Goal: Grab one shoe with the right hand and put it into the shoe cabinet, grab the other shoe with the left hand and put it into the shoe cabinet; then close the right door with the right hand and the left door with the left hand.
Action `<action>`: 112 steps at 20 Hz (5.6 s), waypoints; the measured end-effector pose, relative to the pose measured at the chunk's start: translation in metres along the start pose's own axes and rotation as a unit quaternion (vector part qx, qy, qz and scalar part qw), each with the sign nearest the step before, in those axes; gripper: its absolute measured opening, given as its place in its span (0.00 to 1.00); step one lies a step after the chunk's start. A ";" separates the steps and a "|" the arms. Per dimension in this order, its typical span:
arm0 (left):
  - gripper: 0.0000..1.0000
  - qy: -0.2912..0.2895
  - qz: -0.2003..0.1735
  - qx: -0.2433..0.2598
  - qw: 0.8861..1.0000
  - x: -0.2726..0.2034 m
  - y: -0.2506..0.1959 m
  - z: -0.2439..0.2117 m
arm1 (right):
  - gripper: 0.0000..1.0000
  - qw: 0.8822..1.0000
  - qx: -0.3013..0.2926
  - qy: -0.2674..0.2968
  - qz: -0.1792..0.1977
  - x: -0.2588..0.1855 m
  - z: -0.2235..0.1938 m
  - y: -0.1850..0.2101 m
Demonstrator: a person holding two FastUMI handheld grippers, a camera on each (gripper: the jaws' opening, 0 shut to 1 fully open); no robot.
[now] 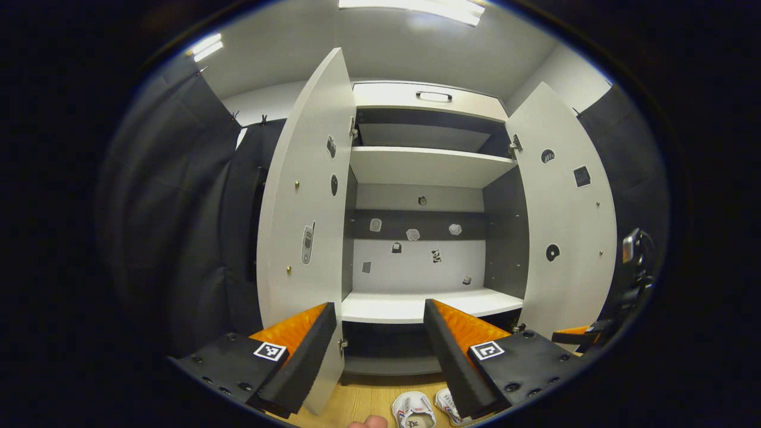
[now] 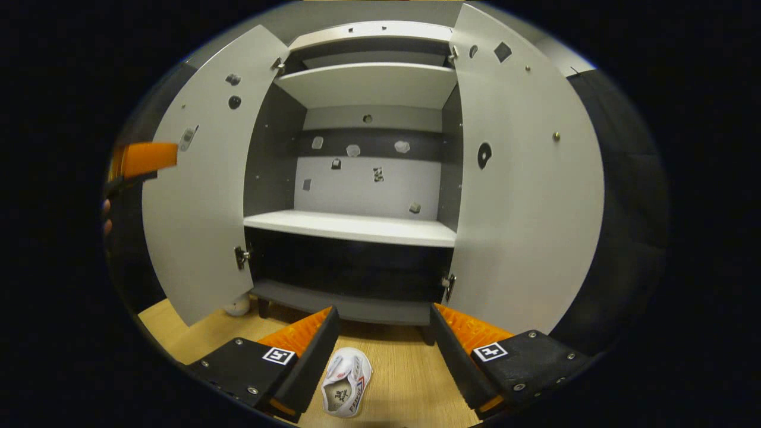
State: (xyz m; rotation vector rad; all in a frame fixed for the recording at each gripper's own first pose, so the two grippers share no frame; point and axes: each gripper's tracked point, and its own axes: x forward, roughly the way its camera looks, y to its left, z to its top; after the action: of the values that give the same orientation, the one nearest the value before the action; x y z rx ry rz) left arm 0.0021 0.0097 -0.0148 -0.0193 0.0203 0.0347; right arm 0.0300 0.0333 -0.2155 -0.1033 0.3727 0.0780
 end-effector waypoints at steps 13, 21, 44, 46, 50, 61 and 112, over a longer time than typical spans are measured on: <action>0.96 0.011 0.017 0.004 1.000 0.000 0.012 -0.008 | 0.93 0.973 -0.047 0.222 0.035 0.045 -0.205 0.024; 0.96 0.029 0.021 0.002 0.999 0.003 0.015 -0.020 | 0.82 0.973 -0.034 0.223 0.048 0.104 -0.230 0.027; 0.96 0.031 0.002 -0.028 0.999 0.004 0.000 -0.034 | 0.02 0.999 -0.039 0.027 0.012 0.048 -0.020 0.006; 0.94 0.027 -0.001 -0.036 0.999 0.004 -0.002 -0.033 | 0.02 0.999 -0.032 -0.005 0.001 0.034 0.030 0.002; 0.96 0.018 -0.012 -0.035 0.999 0.001 -0.003 -0.030 | 0.02 0.999 -0.010 -0.047 -0.011 0.020 0.111 -0.005; 0.96 0.014 -0.001 -0.030 0.999 -0.020 0.008 -0.030 | 0.02 0.997 -0.015 -0.007 -0.079 0.202 0.211 -0.031; 0.96 0.156 -0.038 -0.019 0.987 -0.010 -0.030 -0.155 | 0.91 0.977 0.020 -0.208 -0.032 -0.072 0.164 -0.042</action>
State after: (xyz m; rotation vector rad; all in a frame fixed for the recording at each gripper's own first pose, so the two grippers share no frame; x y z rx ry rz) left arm -0.0097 -0.0241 -0.1694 -0.0642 0.3331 -0.0440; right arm 0.0263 0.0066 -0.0336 -0.0575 -0.0475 0.0270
